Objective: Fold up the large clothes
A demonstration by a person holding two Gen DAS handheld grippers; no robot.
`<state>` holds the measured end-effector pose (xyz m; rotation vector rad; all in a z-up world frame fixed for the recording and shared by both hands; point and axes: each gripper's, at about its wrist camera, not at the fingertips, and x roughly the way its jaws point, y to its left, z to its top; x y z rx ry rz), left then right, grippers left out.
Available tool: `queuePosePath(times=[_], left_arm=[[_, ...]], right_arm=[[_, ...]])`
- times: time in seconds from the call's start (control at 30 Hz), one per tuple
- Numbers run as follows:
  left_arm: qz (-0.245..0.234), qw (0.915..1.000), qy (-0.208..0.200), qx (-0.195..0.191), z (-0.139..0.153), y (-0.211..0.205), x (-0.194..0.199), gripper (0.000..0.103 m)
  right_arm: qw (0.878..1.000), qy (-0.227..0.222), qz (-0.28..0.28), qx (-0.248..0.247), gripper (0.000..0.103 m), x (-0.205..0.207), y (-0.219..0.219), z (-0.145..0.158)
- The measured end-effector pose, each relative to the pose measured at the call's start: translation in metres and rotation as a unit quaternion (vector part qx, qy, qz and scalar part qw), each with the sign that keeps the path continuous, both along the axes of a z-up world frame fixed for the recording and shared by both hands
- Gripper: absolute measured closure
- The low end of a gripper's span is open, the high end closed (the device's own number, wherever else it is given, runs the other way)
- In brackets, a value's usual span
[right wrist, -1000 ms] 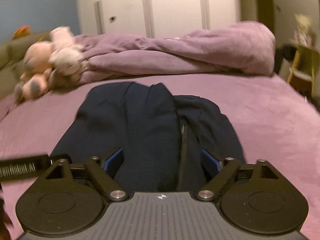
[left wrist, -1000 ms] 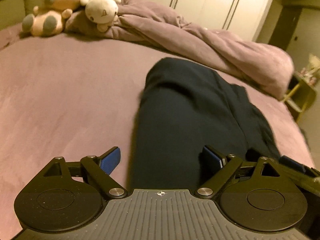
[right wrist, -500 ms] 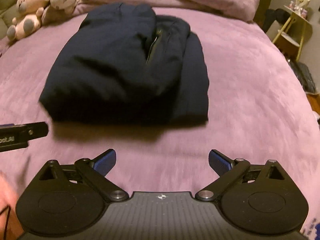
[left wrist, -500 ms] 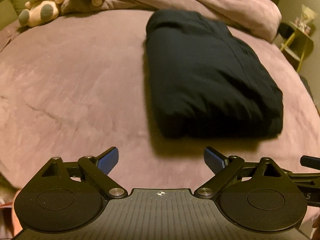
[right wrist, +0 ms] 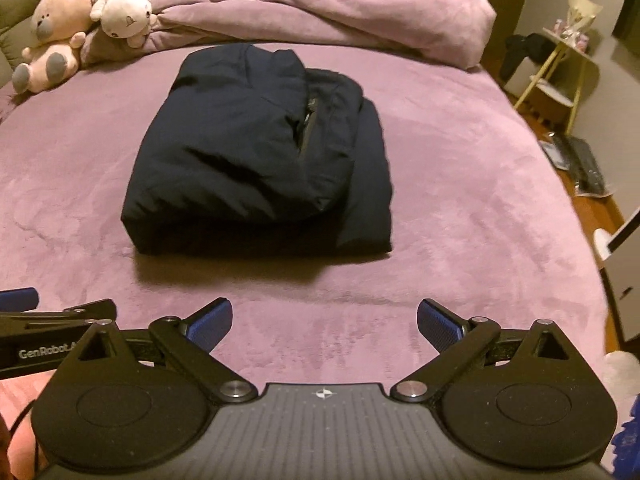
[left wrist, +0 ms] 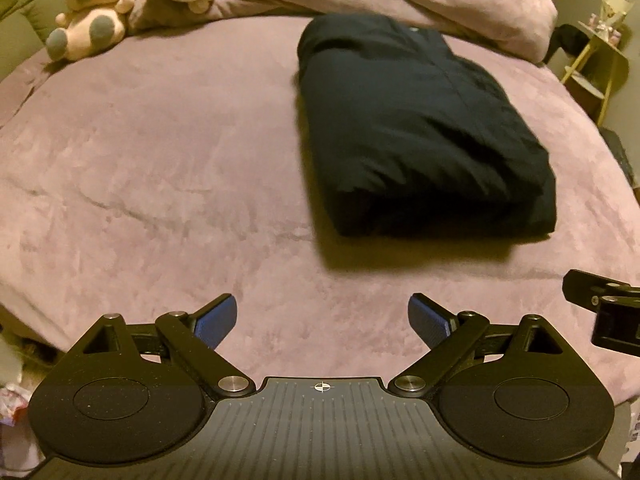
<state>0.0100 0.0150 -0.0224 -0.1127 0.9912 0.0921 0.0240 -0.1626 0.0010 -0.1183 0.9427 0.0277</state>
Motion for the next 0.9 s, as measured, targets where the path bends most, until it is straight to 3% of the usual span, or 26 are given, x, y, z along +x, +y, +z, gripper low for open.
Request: queuePosePath(times=[0.47, 0.9], left_arm=[[-0.017, 0.9991, -0.035, 0.015, 0.013, -0.004, -0.002, 0.007], [-0.023, 0.9989, -0.039, 0.007, 0.017, -0.002, -0.004, 0.007]], right_arm=[[1.000, 0.002, -0.020, 0.015, 0.004, 0.002, -0.002, 0.004], [1.000, -0.002, -0.021, 0.013, 0.004, 0.001, 0.000, 0.005]])
